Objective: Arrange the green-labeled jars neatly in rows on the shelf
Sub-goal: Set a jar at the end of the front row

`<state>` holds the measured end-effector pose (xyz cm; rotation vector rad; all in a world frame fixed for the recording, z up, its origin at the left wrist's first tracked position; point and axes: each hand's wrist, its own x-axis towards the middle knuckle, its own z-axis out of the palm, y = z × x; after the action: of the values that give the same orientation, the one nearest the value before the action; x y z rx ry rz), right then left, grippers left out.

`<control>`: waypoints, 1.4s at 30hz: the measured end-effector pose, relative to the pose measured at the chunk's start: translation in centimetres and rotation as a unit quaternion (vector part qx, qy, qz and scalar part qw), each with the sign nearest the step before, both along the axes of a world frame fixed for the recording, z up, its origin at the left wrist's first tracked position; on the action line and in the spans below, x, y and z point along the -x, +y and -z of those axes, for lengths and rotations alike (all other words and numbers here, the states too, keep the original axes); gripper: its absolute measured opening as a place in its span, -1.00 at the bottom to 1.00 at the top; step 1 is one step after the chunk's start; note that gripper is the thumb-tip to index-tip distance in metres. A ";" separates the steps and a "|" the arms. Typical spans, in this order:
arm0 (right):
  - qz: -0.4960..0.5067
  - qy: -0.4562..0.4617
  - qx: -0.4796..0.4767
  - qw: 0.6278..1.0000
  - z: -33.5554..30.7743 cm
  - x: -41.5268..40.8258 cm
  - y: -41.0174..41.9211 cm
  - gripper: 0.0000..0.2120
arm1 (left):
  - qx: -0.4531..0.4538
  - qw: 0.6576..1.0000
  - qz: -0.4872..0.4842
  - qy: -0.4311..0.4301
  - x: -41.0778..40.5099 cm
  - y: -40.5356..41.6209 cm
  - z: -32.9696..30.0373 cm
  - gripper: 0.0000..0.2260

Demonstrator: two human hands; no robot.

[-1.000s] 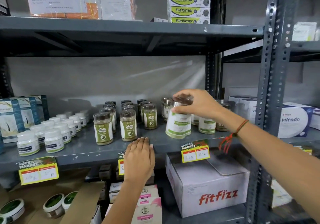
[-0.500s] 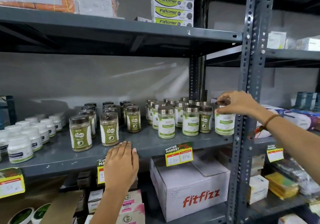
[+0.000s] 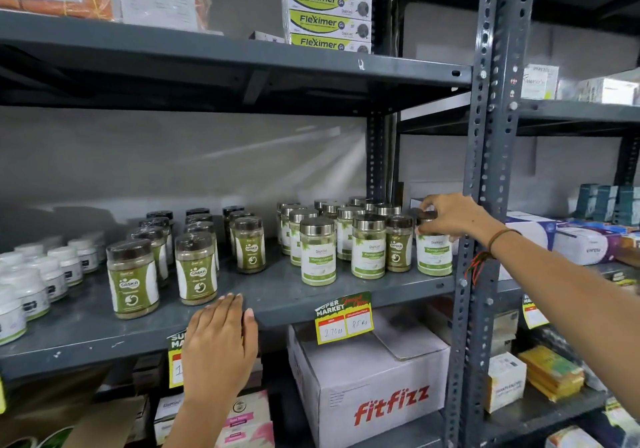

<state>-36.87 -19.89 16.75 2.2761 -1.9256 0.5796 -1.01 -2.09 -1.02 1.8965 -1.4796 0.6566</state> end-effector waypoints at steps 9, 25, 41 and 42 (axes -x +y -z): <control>0.037 0.072 -0.032 0.996 -0.2 -0.9 1.5 -0.47 | -0.014 1.000 -0.002 0.004 0.2 0.5 -0.5 -0.55; -0.057 0.143 -0.021 0.988 -3.2 -2.7 0.3 -0.28 | 0.003 1.000 -0.014 0.007 0.2 0.2 -0.2 -0.56; -0.111 0.056 -0.069 0.990 -2.8 -3.6 -0.8 -0.44 | 0.029 1.000 -0.010 0.000 0.0 -0.1 0.2 -0.58; -0.112 0.051 -0.053 0.991 -3.1 -3.5 -0.6 -0.43 | 0.027 1.000 -0.010 -0.001 0.1 -0.1 0.1 -0.58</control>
<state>-33.35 -20.49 19.84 2.5550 -1.7066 0.3807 -1.07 -2.15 -1.16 1.8718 -1.4313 0.7020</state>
